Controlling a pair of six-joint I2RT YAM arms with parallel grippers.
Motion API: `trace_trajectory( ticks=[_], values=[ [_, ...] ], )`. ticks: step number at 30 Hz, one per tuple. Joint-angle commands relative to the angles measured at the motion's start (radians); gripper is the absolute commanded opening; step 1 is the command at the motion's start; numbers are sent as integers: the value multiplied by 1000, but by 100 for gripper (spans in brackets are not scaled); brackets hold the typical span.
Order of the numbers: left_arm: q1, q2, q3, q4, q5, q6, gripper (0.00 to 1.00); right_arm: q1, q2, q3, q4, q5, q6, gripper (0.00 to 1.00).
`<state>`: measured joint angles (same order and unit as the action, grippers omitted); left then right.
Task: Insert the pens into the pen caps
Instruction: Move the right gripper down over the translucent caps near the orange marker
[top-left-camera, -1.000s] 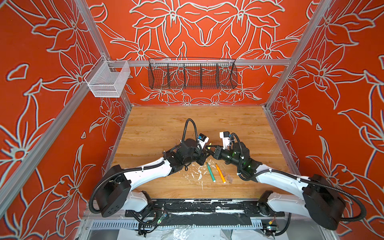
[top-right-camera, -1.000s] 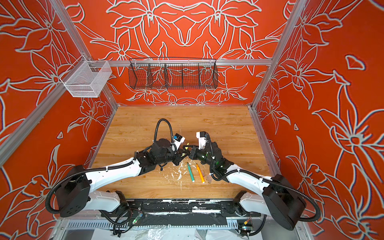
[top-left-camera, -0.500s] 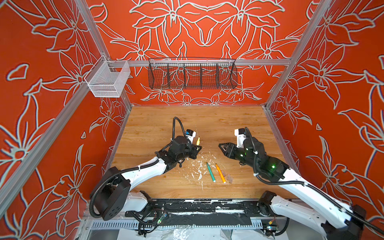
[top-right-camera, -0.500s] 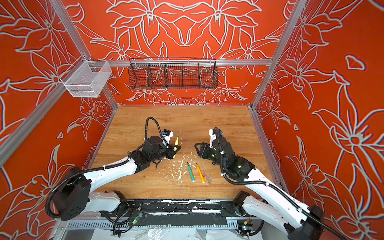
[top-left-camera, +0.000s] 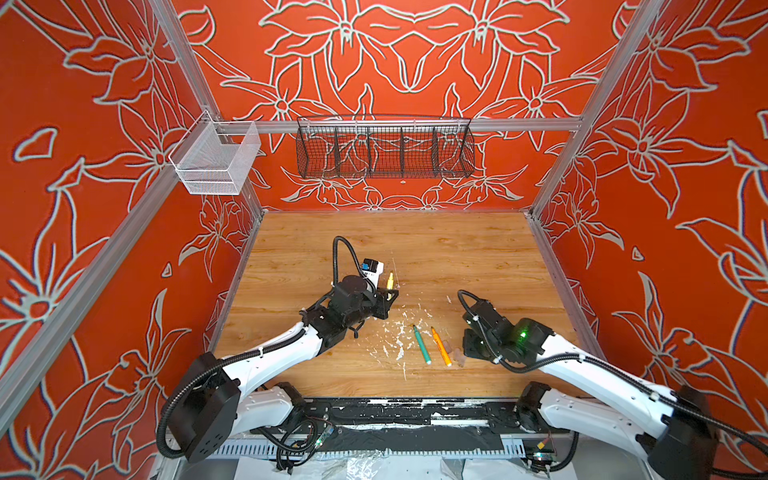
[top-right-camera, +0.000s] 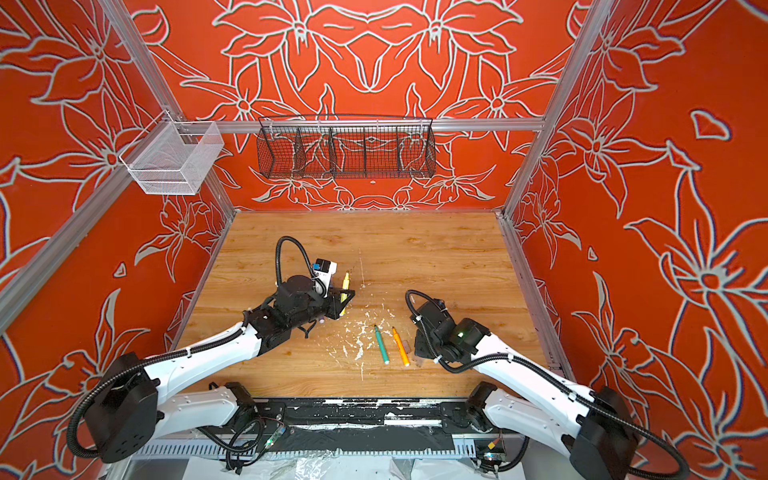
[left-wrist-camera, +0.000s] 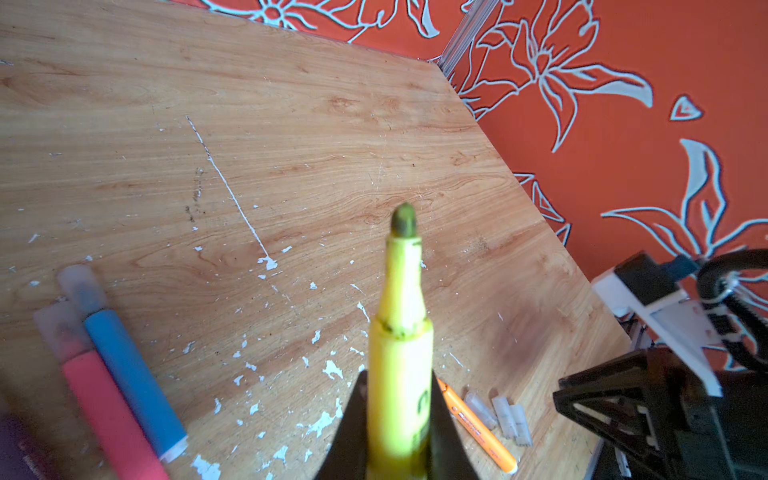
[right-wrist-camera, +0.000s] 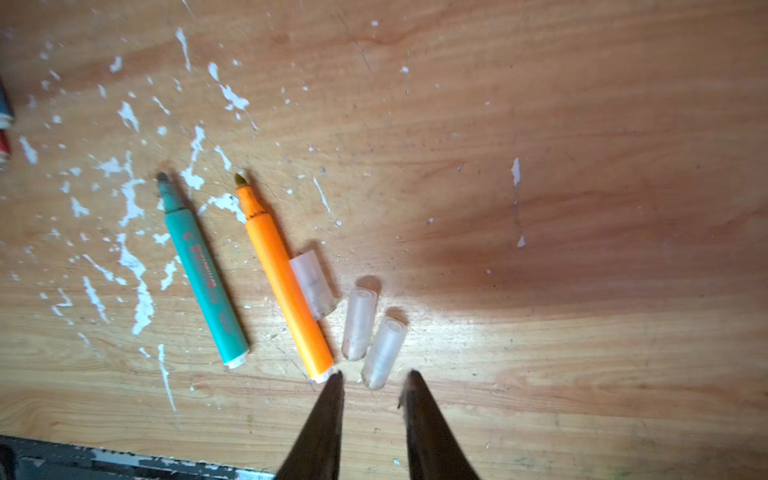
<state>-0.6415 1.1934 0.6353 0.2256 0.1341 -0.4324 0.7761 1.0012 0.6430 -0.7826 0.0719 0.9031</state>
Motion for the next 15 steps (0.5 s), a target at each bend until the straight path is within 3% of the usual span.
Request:
trace_trajectory(
  ticks=[1, 15],
  values=[
    [0, -37, -9, 21, 4, -9, 0, 30, 47, 0, -36, 33, 38, 27],
    [0, -48, -17, 27, 8, -13, 0, 85, 135, -70, 51, 26, 86, 27]
  ],
)
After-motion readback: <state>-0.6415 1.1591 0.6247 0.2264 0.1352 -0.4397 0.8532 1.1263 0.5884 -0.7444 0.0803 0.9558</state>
